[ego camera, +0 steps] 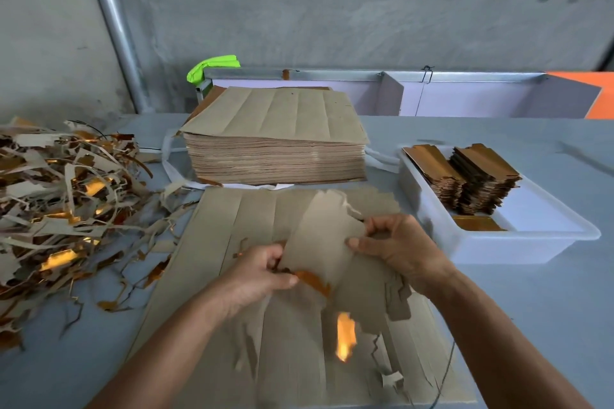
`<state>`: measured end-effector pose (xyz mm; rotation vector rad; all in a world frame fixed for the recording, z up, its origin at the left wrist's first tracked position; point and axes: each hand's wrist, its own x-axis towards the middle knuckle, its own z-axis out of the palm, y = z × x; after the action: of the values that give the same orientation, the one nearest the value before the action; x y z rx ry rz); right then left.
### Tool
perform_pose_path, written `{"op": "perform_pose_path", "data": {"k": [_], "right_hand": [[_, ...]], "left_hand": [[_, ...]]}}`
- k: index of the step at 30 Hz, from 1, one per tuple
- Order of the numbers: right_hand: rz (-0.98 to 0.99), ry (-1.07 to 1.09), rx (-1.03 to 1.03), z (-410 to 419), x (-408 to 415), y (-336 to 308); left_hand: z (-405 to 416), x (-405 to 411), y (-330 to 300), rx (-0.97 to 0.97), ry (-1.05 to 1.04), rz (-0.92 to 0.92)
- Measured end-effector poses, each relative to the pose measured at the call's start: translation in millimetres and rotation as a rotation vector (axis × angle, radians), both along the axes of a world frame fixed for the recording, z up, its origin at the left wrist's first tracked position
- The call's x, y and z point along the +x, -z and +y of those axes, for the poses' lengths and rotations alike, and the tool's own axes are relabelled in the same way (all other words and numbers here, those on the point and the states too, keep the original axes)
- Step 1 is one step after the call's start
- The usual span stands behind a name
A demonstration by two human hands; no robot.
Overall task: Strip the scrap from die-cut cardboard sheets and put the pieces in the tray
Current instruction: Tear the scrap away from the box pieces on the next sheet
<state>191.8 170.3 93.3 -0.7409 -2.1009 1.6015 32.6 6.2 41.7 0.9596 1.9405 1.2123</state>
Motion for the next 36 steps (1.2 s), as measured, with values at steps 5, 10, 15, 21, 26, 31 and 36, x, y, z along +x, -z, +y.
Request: {"op": "perform_pose_path", "data": {"k": [5,10,15,21,26,31,36], "right_hand": [[-0.123,0.092,0.143,23,19,-2],[-0.166,0.096,0.149,40,37,-7],[-0.015,0.198,-0.125,53,54,-9],[0.11,0.179,-0.36,56,61,-10],[0.117,0.041,-0.358,50,50,-4],[0.002,-0.205,-0.277,37,40,-9],[0.132,-0.053,-0.281,25,33,-11]], "left_hand": [[-19,-25,-1,-0.131,-0.099,0.179],[-32,-53,-1,-0.289,-0.334,0.448],[-45,-69,4,-0.333,-0.675,0.557],[-44,-51,-15,-0.719,-0.407,0.574],[-22,-6,-53,-0.281,-0.234,0.867],[22,35,-63,0.093,0.065,0.091],[39,41,-52,0.231,0.005,-0.276]]}}
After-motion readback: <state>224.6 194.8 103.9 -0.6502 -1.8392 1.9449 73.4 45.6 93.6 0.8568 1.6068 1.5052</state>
